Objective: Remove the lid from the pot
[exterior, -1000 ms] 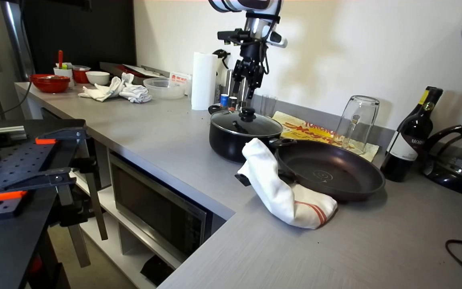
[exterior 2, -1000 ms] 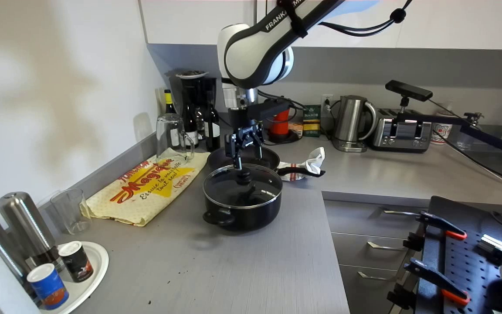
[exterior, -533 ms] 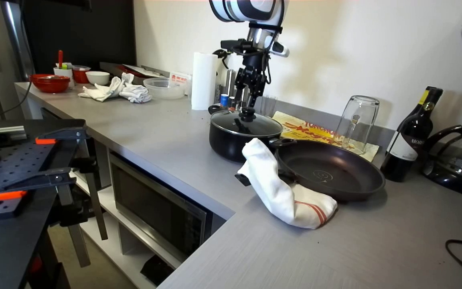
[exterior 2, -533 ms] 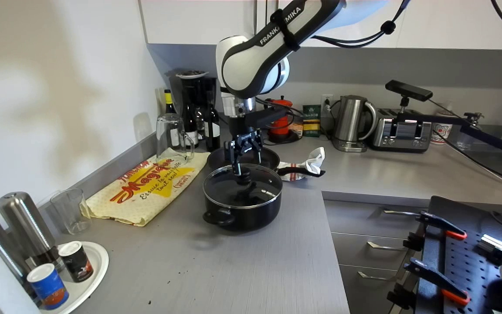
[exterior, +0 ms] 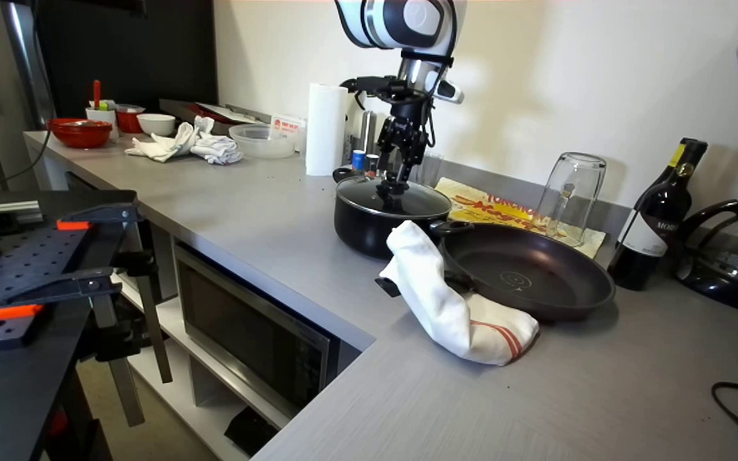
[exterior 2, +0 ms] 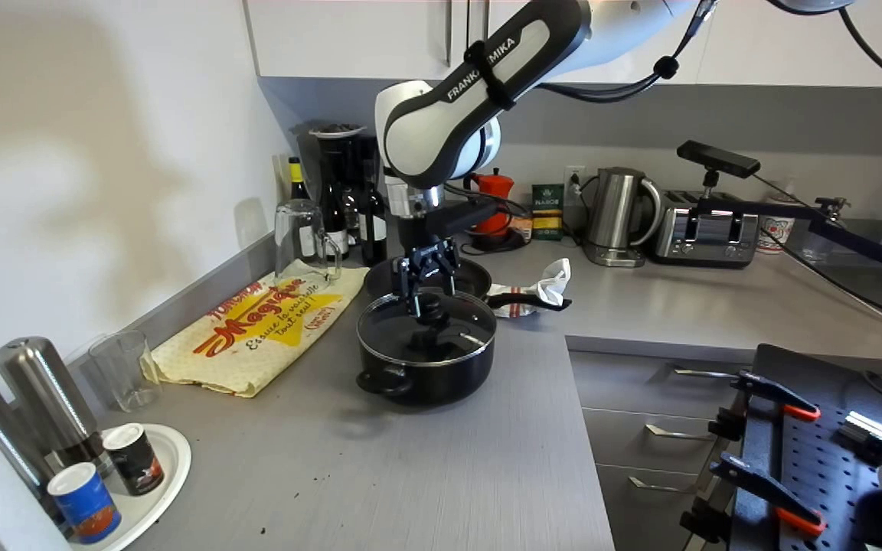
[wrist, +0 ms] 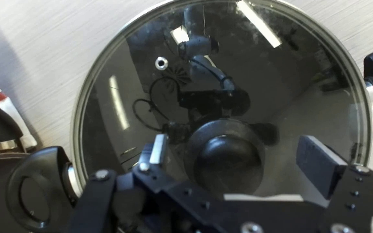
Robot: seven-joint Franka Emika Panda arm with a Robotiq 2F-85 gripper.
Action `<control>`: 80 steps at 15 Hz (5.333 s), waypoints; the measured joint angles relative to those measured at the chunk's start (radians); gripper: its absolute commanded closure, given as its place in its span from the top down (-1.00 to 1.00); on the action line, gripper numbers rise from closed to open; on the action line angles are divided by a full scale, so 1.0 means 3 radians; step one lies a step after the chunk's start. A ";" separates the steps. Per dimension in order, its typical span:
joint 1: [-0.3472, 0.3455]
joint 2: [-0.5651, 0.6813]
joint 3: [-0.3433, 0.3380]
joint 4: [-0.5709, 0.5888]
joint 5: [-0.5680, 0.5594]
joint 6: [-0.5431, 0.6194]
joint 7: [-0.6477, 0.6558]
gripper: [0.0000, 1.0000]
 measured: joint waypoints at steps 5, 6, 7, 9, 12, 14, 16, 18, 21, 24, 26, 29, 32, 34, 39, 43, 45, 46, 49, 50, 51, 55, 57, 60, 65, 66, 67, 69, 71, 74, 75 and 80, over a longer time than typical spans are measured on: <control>-0.0002 0.0053 0.0000 0.0051 0.0001 -0.0004 0.0000 -0.26; -0.0003 0.0052 -0.0003 0.0058 0.0001 -0.0010 0.0000 -0.43; -0.0004 0.0046 -0.0005 0.0082 0.0003 -0.0039 0.0000 -0.51; -0.0006 0.0049 -0.0005 0.0096 0.0006 -0.0062 0.0000 -0.51; -0.0006 0.0049 -0.0005 0.0098 0.0006 -0.0063 0.0000 -0.51; -0.0003 0.0047 -0.0005 0.0097 0.0005 -0.0063 0.0000 -0.51; 0.0016 0.0024 -0.0006 0.0089 -0.0002 -0.0063 0.0000 -0.51; 0.0055 -0.0068 -0.0005 0.0036 -0.0011 -0.0059 0.0000 -0.51; 0.0149 -0.0336 -0.0005 -0.0153 -0.0056 -0.0050 0.0009 -0.51; 0.0252 -0.0667 0.0001 -0.0442 -0.0146 -0.0045 0.0070 -0.51; 0.0316 -0.0878 0.0014 -0.0662 -0.0214 -0.0040 0.0119 -0.51; 0.0394 -0.1157 0.0068 -0.1011 -0.0305 -0.0013 0.0174 -0.51; 0.0451 -0.1373 0.0159 -0.1340 -0.0361 0.0052 0.0221 -0.51; 0.0485 -0.1469 0.0232 -0.1522 -0.0371 0.0118 0.0247 -0.51; 0.0560 -0.1553 0.0423 -0.1841 -0.0372 0.0357 0.0270 -0.51; 0.0633 -0.1531 0.0526 -0.1989 -0.0372 0.0586 0.0312 -0.51; 0.0672 -0.1481 0.0551 -0.2019 -0.0371 0.0675 0.0341 -0.51; 0.0690 -0.1443 0.0557 -0.2022 -0.0371 0.0708 0.0363 -0.51; 0.0727 -0.1287 0.0559 -0.2022 -0.0371 0.0824 0.0374 -0.51; 0.0732 -0.1229 0.0559 -0.2021 -0.0371 0.0869 0.0374 -0.51; 0.0735 -0.1168 0.0559 -0.2017 -0.0371 0.0911 0.0374 -0.51; 0.0739 -0.0932 0.0540 -0.1985 -0.0371 0.1073 0.0374 -0.51; 0.0741 -0.0827 0.0527 -0.1957 -0.0371 0.1120 0.0374 -0.51; 0.0756 -0.0755 0.0525 -0.1949 -0.0371 0.1146 0.0374 -0.51; 0.0814 -0.0753 0.0526 -0.1949 -0.0371 0.1226 0.0374 -0.51; 0.0819 -0.0746 0.0526 -0.1949 -0.0371 0.1250 0.0374 -0.51; 0.0822 -0.0734 0.0524 -0.1949 -0.0371 0.1274 0.0374 -0.51; 0.0822 -0.0689 0.0513 -0.1945 -0.0371 0.1323 0.0374 -0.51; 0.0822 -0.0611 0.0493 -0.1924 -0.0371 0.1358 0.0374 -0.51; 0.0831 -0.0473 0.0462 -0.1869 -0.0371 0.1383 0.0374 -0.51; 0.0835 -0.0432 0.0457 -0.1851 -0.0371 0.1386 0.0374 -0.51; 0.0855 -0.0300 0.0442 -0.1760 -0.0371 0.1386 0.0374 0.21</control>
